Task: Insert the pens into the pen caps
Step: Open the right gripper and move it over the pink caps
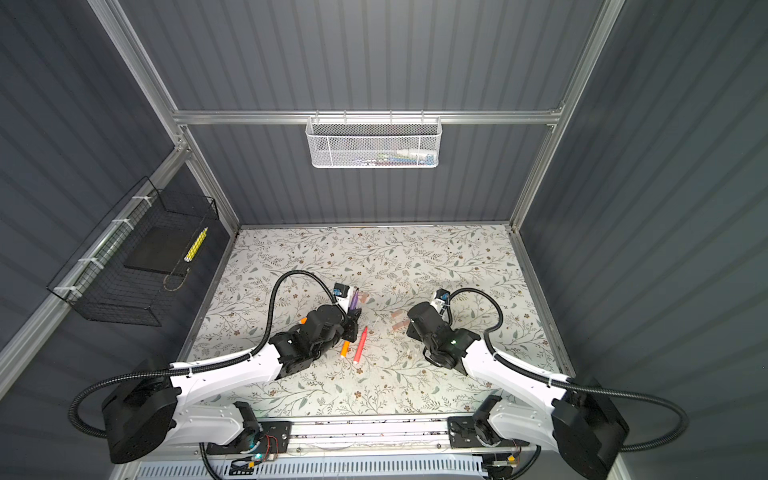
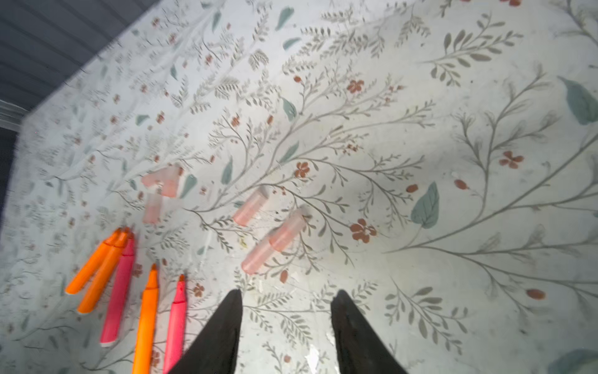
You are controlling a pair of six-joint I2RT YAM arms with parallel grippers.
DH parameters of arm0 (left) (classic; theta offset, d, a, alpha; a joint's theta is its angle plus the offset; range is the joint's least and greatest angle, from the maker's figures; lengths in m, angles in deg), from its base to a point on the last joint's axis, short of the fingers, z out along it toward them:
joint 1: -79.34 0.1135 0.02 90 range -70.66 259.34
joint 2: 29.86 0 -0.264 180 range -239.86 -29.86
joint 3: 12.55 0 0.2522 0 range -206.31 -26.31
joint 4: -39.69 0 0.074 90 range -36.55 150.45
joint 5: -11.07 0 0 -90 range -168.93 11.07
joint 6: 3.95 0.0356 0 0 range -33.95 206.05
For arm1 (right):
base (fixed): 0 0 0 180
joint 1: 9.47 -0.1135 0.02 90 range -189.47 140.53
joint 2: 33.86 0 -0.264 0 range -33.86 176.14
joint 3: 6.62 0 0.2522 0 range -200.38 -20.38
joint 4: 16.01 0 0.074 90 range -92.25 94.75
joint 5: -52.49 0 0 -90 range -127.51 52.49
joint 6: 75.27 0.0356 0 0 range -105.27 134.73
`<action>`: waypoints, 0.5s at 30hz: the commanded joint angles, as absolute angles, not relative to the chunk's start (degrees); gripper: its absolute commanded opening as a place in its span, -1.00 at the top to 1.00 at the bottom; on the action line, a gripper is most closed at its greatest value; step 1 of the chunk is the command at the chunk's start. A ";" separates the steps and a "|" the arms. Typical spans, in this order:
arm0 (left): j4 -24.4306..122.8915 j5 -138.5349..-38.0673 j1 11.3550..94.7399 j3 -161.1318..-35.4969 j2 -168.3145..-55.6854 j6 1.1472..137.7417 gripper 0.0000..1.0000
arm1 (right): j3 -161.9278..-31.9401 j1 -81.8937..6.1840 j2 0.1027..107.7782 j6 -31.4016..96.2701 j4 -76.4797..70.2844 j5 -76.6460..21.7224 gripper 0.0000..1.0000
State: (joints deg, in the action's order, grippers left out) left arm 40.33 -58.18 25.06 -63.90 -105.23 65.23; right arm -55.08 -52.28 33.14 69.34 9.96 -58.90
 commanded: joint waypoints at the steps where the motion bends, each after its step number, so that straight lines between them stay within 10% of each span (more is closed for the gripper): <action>1: 39.67 -60.02 25.12 -64.38 -105.97 65.27 1.00 | -57.51 -52.17 36.16 69.22 14.84 -59.93 0.11; 15: 39.96 -64.26 25.15 -62.88 -101.59 66.80 1.00 | -65.35 -49.95 49.48 66.10 14.23 -59.14 -0.06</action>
State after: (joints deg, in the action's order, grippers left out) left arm 40.57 -63.29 25.06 -63.74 -102.83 65.47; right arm -62.47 -50.64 46.87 67.51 12.84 -58.70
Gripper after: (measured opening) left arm 0.175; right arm 0.532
